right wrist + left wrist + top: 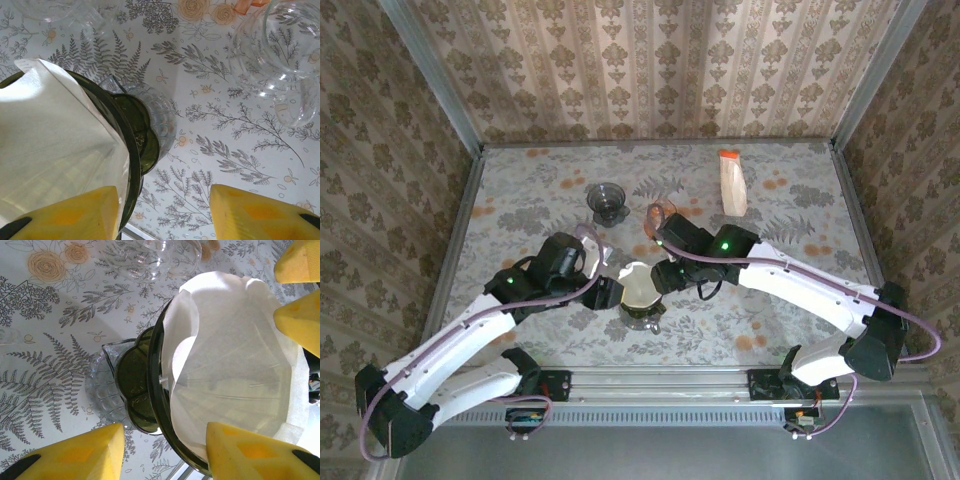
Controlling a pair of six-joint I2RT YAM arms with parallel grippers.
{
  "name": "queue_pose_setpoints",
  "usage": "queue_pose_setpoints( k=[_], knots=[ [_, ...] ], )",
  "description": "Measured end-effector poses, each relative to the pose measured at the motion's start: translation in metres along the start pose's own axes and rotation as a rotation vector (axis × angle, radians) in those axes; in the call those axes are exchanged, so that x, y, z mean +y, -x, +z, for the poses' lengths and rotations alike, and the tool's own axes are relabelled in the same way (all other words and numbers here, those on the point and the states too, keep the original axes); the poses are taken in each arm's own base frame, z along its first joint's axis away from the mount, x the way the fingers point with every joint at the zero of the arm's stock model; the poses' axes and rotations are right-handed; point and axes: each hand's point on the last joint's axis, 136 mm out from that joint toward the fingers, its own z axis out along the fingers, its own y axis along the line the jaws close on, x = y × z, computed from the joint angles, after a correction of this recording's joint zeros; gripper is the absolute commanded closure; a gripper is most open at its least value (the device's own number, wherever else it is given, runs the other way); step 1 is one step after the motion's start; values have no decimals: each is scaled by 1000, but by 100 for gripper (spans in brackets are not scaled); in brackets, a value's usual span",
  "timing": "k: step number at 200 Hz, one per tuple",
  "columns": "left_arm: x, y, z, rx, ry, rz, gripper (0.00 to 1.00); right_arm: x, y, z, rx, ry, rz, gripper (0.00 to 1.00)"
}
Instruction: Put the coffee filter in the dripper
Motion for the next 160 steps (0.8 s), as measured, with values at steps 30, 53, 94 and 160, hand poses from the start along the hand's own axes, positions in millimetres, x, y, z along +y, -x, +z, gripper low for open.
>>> queue_pose_setpoints(
  k=[30,53,94,160],
  knots=[
    [0,0,0,-2,0,0,49,0,0,0,0,1,0,44],
    [-1,2,-2,-11,-1,0,48,0,0,0,0,1,0,41],
    [-2,5,-4,-28,-7,-1,45,0,1,0,-2,2,0,39],
    [-5,9,-9,-50,-12,-2,41,1,2,0,-7,3,1,30]
  ],
)
